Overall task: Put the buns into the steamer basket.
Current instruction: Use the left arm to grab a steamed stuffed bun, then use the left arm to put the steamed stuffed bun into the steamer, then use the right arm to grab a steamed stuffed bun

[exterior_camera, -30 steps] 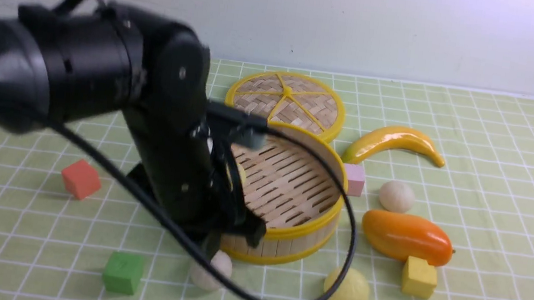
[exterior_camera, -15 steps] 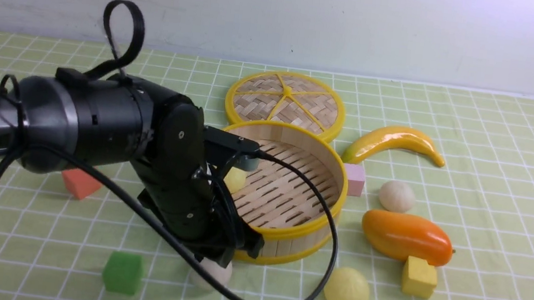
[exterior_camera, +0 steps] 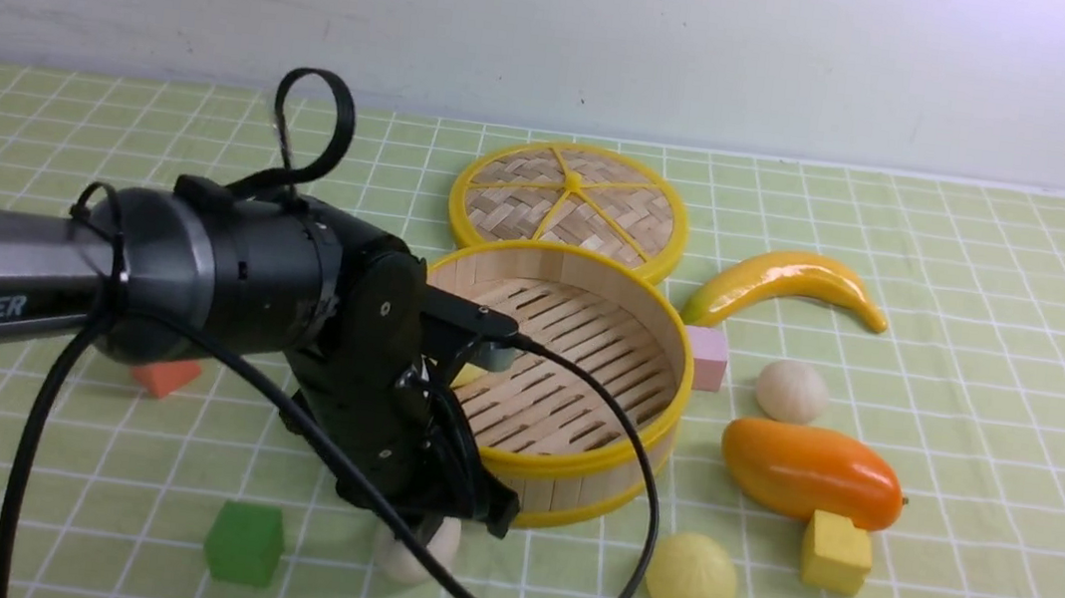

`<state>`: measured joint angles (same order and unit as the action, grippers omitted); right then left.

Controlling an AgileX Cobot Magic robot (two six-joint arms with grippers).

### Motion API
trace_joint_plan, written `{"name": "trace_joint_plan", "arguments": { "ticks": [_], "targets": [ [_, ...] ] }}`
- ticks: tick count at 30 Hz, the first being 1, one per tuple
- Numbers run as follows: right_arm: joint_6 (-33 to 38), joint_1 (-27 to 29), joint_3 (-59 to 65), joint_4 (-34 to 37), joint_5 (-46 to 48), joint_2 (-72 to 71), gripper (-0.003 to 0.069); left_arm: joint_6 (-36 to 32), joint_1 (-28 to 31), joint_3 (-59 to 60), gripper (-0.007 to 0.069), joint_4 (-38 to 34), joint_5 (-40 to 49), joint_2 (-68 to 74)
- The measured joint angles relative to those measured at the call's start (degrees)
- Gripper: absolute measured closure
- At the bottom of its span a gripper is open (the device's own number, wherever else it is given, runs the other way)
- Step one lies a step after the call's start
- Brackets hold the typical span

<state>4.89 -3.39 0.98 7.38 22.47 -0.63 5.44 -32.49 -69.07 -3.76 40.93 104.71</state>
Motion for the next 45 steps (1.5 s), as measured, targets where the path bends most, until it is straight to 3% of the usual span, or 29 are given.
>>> {"name": "trace_joint_plan", "arguments": {
  "ticks": [7,13,18,26,28,31,34,38,41,42,43,45],
  "targets": [
    [0.0,0.0,0.0,0.0,0.0,0.0,0.0418,-1.6,-1.1,-2.2,0.0633,-2.5,8.4,-9.1],
    [0.0,0.0,0.0,0.0,0.0,0.0,0.0418,-3.7,-1.3,-9.3,0.0633,-2.4,2.6,-9.6],
    [0.0,0.0,0.0,0.0,0.0,0.0,0.0418,-5.8,-0.6,-15.0,0.0626,-1.6,-1.6,-0.6],
    [0.0,0.0,0.0,0.0,0.0,0.0,0.0418,-7.2,-0.4,-21.1,0.0456,0.7,-1.5,11.3],
    [0.0,0.0,0.0,0.0,0.0,0.0,0.0418,-4.7,-0.3,-22.9,0.0356,1.0,0.2,11.6],
    [0.0,0.0,0.0,0.0,0.0,0.0,0.0418,-1.4,-0.3,-25.1,0.0253,1.0,5.5,10.6],
    [0.0,0.0,0.0,0.0,0.0,0.0,0.0418,-0.2,-0.5,-26.5,0.0221,1.1,11.9,6.7],
    [0.0,0.0,0.0,0.0,0.0,0.0,0.0418,0.4,-1.2,-24.7,0.0337,1.1,15.3,-4.2],
    [0.0,0.0,0.0,0.0,0.0,0.0,0.0418,0.4,-2.4,-17.1,0.0565,0.2,12.0,-18.4],
    [0.0,0.0,0.0,0.0,0.0,0.0,0.0418,0.4,-2.6,-15.7,0.0577,0.1,11.5,-19.4],
    [0.0,0.0,0.0,0.0,0.0,0.0,0.0418,0.4,-3.2,-9.7,0.0638,-0.5,7.4,-27.2],
    [0.0,0.0,0.0,0.0,0.0,0.0,0.0418,0.4,-3.4,-3.7,0.0638,-1.3,2.4,-35.1]
  ]
}}
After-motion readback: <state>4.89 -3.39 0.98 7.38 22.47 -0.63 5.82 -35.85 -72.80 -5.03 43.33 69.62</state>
